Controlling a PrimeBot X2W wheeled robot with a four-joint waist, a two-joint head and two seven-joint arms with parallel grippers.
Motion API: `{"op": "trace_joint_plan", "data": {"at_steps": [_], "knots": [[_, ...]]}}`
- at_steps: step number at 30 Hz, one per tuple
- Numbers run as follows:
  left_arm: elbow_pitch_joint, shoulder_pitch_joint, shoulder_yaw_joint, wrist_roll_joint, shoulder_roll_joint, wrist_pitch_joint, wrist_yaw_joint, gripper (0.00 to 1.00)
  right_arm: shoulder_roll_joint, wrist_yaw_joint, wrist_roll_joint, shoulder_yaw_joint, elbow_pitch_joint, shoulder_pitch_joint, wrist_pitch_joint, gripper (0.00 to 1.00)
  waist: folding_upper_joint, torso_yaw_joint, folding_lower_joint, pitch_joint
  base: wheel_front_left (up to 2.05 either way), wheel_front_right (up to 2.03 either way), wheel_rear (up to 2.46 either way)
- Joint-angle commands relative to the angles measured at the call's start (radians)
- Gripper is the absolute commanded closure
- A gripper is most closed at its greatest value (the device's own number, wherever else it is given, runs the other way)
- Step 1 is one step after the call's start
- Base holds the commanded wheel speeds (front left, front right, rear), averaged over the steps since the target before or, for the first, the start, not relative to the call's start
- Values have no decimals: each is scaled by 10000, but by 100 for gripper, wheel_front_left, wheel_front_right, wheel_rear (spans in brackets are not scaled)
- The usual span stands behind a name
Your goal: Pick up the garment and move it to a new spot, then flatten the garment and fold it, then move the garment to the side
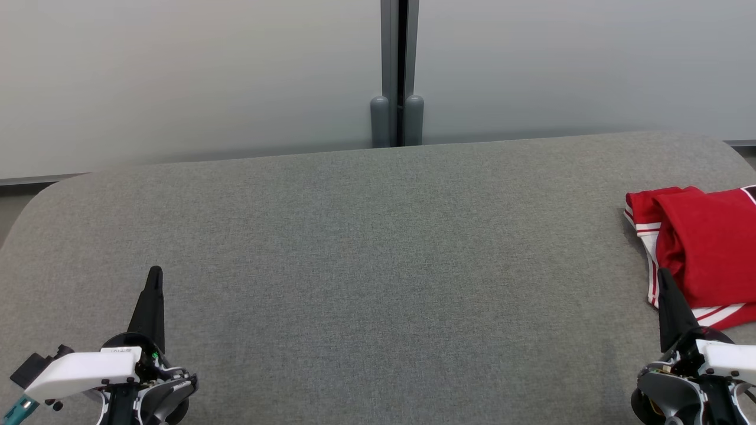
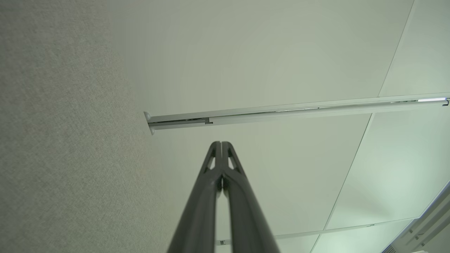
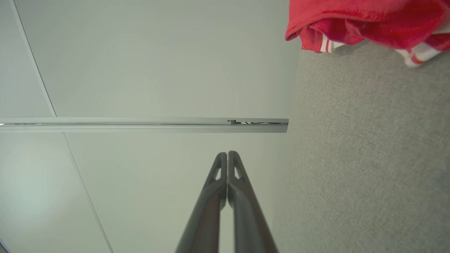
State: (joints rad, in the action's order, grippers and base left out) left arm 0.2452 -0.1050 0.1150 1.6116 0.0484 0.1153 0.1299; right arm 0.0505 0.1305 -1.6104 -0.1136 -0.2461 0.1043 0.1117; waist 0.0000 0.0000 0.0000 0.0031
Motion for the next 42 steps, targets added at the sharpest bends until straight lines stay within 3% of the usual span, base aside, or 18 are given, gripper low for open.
{"op": "trace_joint_plan", "data": {"at_steps": [1, 42], "knots": [[10, -88, 45, 11, 20, 24, 46, 100, 3, 4, -47, -12, -16, 111, 38, 100, 0, 0, 0, 0, 0, 0, 0], [7, -88, 47, 9, 19, 25, 46, 100, -2, 4, -38, -19, -16, 110, 33, 100, 0, 0, 0, 0, 0, 0, 0]]}}
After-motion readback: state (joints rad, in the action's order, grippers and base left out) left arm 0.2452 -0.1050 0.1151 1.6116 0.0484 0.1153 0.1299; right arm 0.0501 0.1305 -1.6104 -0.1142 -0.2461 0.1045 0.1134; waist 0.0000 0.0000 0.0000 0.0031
